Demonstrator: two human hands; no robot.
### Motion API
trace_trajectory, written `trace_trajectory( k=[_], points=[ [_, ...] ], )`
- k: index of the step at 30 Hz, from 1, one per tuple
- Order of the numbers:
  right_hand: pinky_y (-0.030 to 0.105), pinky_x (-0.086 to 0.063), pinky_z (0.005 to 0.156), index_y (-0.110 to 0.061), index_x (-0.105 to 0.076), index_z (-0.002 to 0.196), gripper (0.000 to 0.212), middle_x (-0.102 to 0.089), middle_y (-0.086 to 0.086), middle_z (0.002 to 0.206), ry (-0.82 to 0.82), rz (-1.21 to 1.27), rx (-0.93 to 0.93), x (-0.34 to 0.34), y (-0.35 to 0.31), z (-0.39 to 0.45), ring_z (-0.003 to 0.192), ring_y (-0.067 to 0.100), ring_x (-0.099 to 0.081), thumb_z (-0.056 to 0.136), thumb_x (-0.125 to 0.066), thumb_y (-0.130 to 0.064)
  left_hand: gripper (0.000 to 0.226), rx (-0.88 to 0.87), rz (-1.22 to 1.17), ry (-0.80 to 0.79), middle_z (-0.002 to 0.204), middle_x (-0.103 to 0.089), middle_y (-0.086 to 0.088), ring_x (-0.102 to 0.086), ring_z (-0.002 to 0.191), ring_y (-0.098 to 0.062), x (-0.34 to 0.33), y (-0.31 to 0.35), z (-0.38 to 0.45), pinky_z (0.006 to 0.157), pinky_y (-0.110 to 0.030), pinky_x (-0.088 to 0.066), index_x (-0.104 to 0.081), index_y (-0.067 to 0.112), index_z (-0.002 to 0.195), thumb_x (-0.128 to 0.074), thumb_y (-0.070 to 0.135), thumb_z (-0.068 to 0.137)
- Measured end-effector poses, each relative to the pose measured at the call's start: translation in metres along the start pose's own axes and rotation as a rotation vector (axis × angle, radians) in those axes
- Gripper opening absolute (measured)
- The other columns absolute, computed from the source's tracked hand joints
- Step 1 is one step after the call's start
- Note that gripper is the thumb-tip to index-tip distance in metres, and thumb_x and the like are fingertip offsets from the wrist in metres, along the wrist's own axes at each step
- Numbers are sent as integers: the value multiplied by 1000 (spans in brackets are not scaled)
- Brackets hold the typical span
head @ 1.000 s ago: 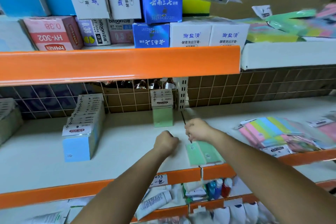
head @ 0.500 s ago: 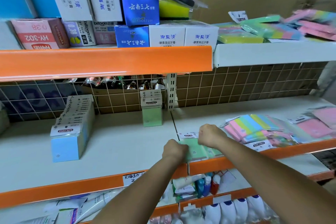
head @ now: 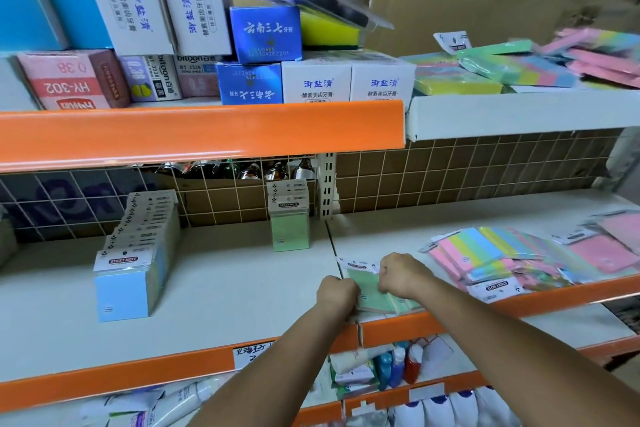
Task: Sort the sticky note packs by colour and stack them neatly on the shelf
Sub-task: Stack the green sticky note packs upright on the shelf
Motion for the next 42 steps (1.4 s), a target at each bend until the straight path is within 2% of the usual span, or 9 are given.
trace_trajectory(
  k=[3, 8, 12, 17, 21, 29, 33, 38, 42],
  points=[
    [26, -39, 57, -12, -58, 81, 9, -64, 7, 85, 12, 89, 24, 0, -12, 3, 75, 25, -57, 83, -55, -20, 8, -19, -127, -15, 78, -56, -22, -61, 56, -33, 22, 6, -3, 47, -29, -49, -48, 5, 80, -46, 0, 85],
    [26, -39, 59, -16, -50, 70, 23, -56, 5, 68, -39, 418, 40, -6, -41, 11, 62, 21, -53, 90, -56, -27, 11, -127, -187, 29, 82, -60, -16, -60, 60, -30, 65, 14, 0, 55, -32, -50, -48, 9, 84, -46, 0, 90],
    [28, -43, 61, -14, -51, 79, 12, -60, 8, 77, -70, 450, 108, -17, -68, 19, 68, 20, -61, 88, -59, -16, 10, -198, -52, 147, 90, -63, -14, -57, 73, -28, 91, 12, 14, 63, -32, -44, -52, 14, 83, -49, 6, 88],
    [25, -45, 53, -19, -47, 82, 20, -58, 5, 83, -39, 573, 85, -26, -93, 31, 65, 18, -61, 85, -64, -8, 26, -296, 289, 349, 105, -67, -11, -61, 95, -31, 117, 20, 24, 69, -30, -44, -58, 16, 116, -47, 17, 93],
    [33, -50, 65, -21, -46, 84, 22, -63, 7, 84, 13, 574, 87, -30, -107, 40, 74, 24, -63, 81, -65, -11, 32, -311, 414, 398, 108, -66, -8, -59, 97, -30, 127, 21, 38, 68, -28, -42, -55, 20, 124, -45, 22, 93],
    [28, -38, 69, -18, -47, 111, 22, -63, 12, 104, 155, 480, 60, -40, -128, 59, 94, 33, -60, 91, -56, -18, 46, -319, 468, 397, 128, -48, -11, -47, 120, -31, 126, 11, 60, 96, -38, -43, -43, 23, 139, -47, 22, 94],
    [29, -35, 66, -16, -48, 118, 25, -63, 13, 111, 234, 461, 61, -40, -132, 65, 98, 33, -60, 93, -52, -14, 40, -328, 481, 335, 132, -52, -9, -49, 119, -31, 130, 8, 76, 97, -39, -44, -53, 17, 131, -45, 18, 92],
    [30, -38, 70, -16, -41, 133, 38, -60, 11, 123, 249, 403, 72, -40, -134, 71, 106, 33, -59, 96, -52, -17, 37, -350, 573, 252, 145, -47, -10, -31, 140, -23, 142, 7, 89, 111, -28, -31, -62, 9, 126, -42, 12, 96],
    [36, -45, 87, -8, -36, 139, 51, -54, 13, 133, 173, 307, 40, -42, -133, 75, 119, 33, -54, 95, -55, -25, 33, -297, 585, 309, 148, -42, -6, -34, 138, -23, 146, 9, 94, 105, -31, -38, -63, 17, 124, -47, 21, 96]
  ],
)
Point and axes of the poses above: each hand's wrist, its own z-axis towards the middle knuckle, its own x-axis out of the back of the hand, y = z × x, the point moved 4 cm from there along z, towards the middle knuckle
